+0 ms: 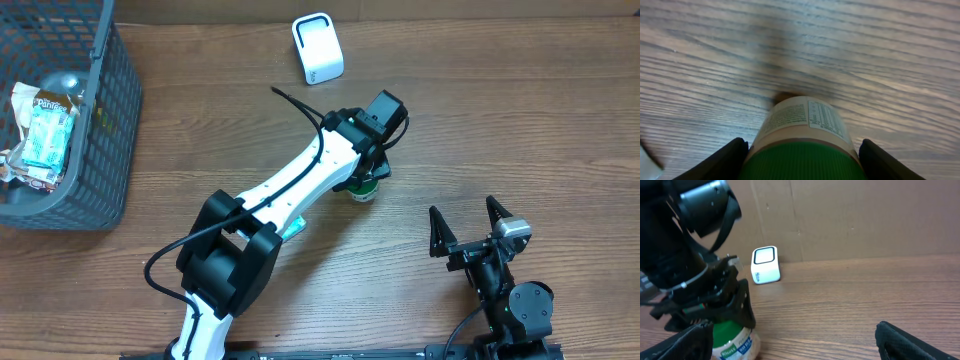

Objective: Scan the item barcode
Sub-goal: 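Lower the green-lidded jar onto the table and release it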

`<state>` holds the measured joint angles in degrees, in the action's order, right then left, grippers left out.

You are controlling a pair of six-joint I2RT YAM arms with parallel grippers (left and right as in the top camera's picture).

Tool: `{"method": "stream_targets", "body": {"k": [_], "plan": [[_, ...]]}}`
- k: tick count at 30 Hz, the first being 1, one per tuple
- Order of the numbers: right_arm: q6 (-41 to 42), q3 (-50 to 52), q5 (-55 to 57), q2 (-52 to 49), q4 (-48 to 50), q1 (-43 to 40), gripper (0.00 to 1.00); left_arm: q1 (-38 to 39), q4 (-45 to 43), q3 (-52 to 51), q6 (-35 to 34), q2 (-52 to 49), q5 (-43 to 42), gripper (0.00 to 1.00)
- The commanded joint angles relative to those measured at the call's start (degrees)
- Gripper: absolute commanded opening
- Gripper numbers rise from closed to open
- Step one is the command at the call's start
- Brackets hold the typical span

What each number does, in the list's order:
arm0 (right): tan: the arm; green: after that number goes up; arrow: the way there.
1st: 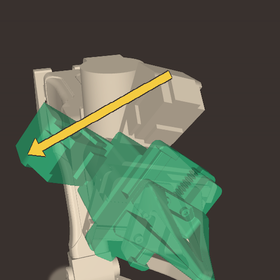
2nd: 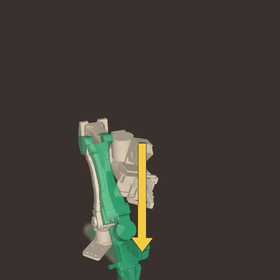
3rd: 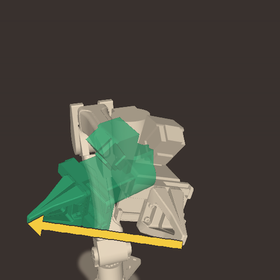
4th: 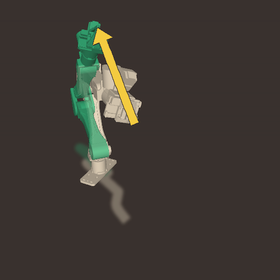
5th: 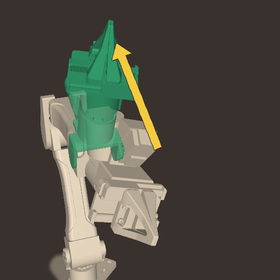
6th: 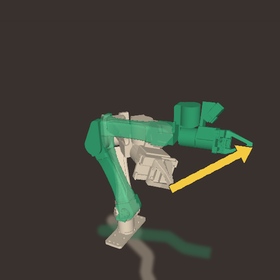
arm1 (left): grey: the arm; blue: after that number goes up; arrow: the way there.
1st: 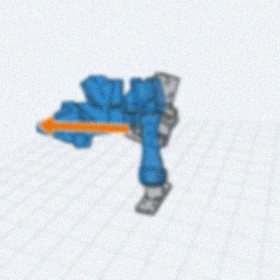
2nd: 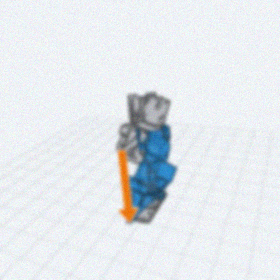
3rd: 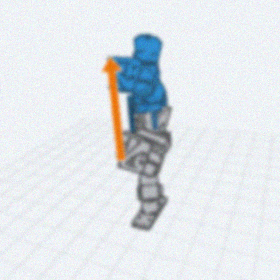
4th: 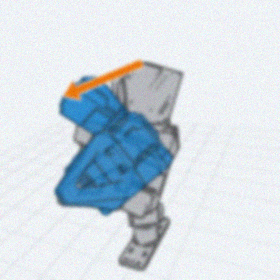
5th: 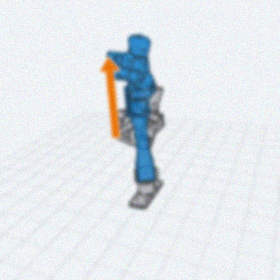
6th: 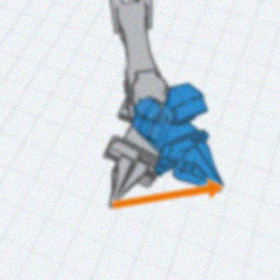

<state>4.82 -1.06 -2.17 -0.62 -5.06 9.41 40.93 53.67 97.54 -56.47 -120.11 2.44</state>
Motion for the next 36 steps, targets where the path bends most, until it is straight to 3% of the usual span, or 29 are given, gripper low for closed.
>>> {"method": "stream_targets", "body": {"k": [1, 11, 13, 17, 19, 24, 28, 36], "plan": [[-0.2, 0.6, 0.0, 0.4, 0.4, -0.2, 1.00, 0.7, -1.5, -2.3, -0.4, -0.5, 1.2, 0.36], [-0.2, 0.6, 0.0, 0.4, 0.4, -0.2, 1.00, 0.7, -1.9, -4.2, 1.2, -0.5, 1.1, 0.39], [-0.2, 0.6, 0.0, 0.4, 0.4, -0.2, 1.00, 0.7, -1.8, -4.2, 1.2, -0.5, 1.1, 0.49], [-0.2, 0.6, 0.0, 0.4, 0.4, -0.2, 1.00, 0.7, -1.5, -4.2, 1.2, -0.5, 1.1, 0.58], [-0.2, 0.6, 0.0, 0.4, 0.4, -0.2, 1.00, 0.7, -1.4, -4.2, 1.2, -0.5, 1.0, 0.73], [-0.2, 0.6, 0.0, 0.4, 0.4, -0.2, 1.00, 0.7, -1.2, -4.2, 1.2, -0.5, 0.5, 0.99], [-0.2, 0.6, 0.0, 0.4, 0.4, -0.2, 1.00, 0.7, -0.9, -4.2, 3.2, -0.5, 0.1, 1.00], [-0.2, 0.6, 0.0, 0.4, 0.4, -0.2, 1.00, 0.7, -1.4, -4.2, 18.8, -0.5, -0.5, 1.00]]}}
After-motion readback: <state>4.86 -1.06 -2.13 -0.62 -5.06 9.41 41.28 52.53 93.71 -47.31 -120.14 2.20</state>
